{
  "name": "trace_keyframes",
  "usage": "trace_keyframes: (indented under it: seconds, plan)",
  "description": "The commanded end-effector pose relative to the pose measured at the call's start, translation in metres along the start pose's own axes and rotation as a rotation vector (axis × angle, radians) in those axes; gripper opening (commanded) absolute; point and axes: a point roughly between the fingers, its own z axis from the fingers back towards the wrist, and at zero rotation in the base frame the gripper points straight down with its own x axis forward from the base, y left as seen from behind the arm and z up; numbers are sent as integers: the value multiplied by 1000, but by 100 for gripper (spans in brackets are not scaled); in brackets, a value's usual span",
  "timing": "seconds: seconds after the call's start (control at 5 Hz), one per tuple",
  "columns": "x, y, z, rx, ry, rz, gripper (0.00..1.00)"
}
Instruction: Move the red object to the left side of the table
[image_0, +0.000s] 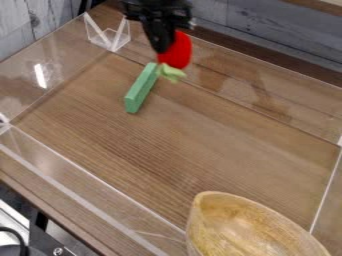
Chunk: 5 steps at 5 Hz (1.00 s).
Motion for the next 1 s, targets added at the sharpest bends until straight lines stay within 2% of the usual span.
trace_keyframes:
  seconds: [0.0,0.2,0.4,0.6,0.8]
  plan:
    - [9,44,19,58,-63,14,0]
    - [2,86,18,85,-73,21,0]
    - [2,108,10,107,-66,32,0]
    - [0,101,-2,110,-43,5,0]
    - [0,106,-16,118,-20,-9,0]
